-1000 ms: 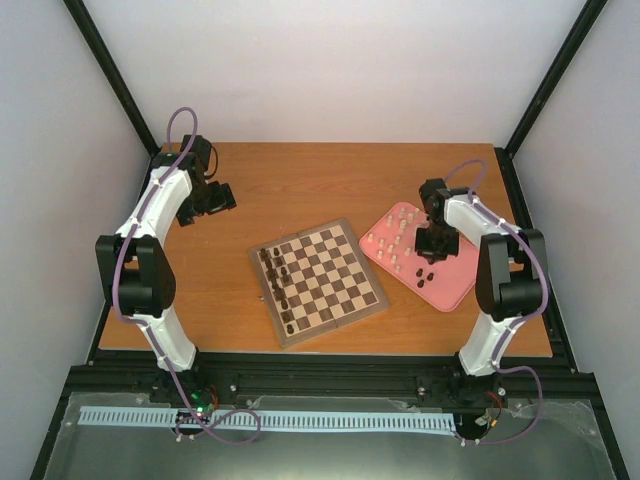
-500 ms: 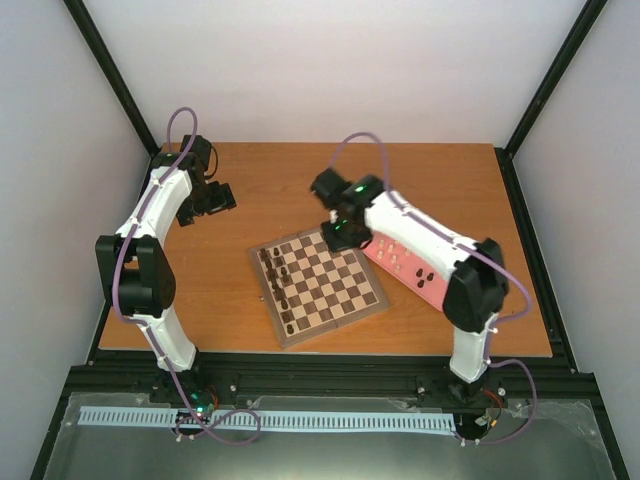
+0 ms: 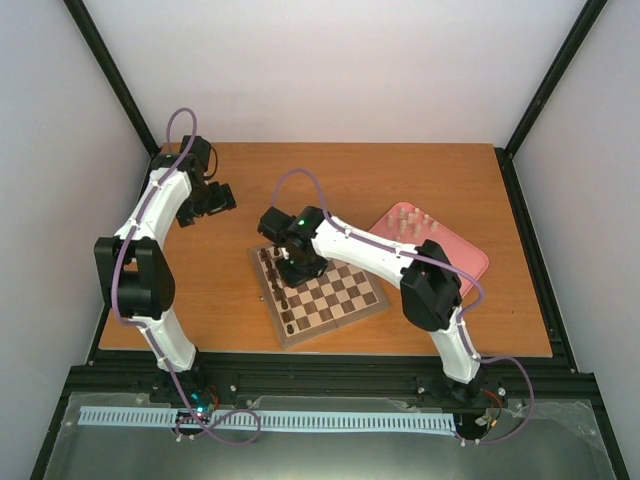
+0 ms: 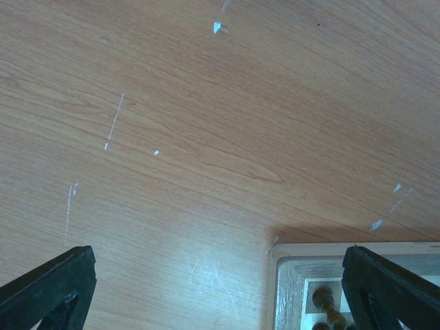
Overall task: Set up the chess pieces on the board
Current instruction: Place the chess piece on the chessboard.
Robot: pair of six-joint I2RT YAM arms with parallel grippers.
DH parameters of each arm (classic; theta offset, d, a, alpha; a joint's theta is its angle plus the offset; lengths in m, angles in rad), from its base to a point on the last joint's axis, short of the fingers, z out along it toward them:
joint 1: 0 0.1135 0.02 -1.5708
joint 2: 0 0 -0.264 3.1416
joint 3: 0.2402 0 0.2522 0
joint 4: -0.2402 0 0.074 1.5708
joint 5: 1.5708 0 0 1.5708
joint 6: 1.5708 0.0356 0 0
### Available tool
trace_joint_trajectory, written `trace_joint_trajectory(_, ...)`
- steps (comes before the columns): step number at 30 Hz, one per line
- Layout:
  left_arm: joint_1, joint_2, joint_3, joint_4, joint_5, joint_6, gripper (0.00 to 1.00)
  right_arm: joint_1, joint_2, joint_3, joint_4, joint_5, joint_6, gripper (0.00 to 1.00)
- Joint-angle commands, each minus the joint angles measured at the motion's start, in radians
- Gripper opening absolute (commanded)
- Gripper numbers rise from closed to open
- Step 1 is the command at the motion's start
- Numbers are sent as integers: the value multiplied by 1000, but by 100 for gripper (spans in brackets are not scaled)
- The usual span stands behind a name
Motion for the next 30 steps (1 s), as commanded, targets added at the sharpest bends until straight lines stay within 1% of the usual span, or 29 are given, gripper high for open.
trace_joint_trajectory(1, -7, -48, -17, 16, 2, -5, 100, 9, 48, 26, 19, -3, -25, 3)
trace_joint_trajectory(14, -7, -44, -6, 8, -6, -2, 100, 17, 161, 149, -14, -27, -84, 3)
trace_joint_trajectory(30, -8, -45, -22, 16, -3, -2, 100, 25, 191, 153, -34, -65, -97, 3)
